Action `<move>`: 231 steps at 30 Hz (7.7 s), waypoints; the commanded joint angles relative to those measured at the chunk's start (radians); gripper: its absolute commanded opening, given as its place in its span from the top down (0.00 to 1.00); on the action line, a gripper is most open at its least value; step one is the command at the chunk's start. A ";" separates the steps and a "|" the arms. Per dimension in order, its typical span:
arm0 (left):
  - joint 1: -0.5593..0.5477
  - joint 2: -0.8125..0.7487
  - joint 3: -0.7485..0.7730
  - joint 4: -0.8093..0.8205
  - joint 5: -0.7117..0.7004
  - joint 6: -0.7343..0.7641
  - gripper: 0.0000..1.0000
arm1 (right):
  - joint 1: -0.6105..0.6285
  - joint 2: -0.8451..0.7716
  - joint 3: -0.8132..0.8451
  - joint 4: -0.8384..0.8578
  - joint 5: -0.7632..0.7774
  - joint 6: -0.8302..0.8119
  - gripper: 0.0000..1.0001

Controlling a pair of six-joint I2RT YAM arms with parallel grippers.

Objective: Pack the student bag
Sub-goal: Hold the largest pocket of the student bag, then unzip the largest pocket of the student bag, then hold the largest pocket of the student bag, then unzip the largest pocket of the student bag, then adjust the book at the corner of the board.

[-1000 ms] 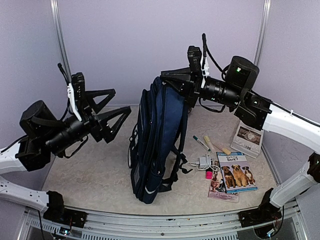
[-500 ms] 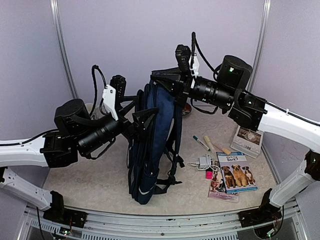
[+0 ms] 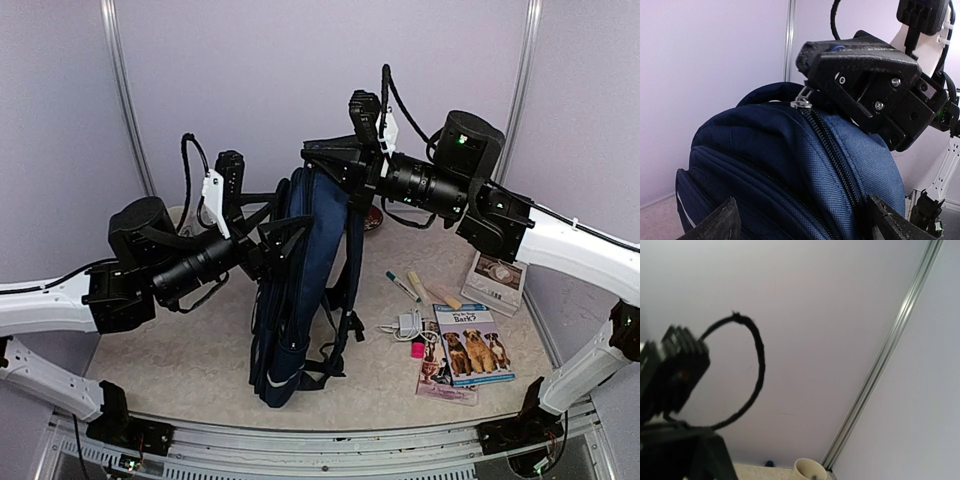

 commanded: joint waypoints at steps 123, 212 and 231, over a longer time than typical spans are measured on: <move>-0.052 -0.061 -0.060 -0.068 -0.136 0.368 1.00 | -0.402 -0.063 -0.558 0.488 -0.051 0.583 1.00; -0.108 -0.178 -0.172 0.021 -0.143 0.385 1.00 | -1.086 0.361 -0.366 -0.520 0.221 0.472 0.22; -0.099 -0.196 -0.187 0.022 -0.129 0.375 1.00 | -1.013 -0.220 -0.851 -0.135 0.108 1.188 0.37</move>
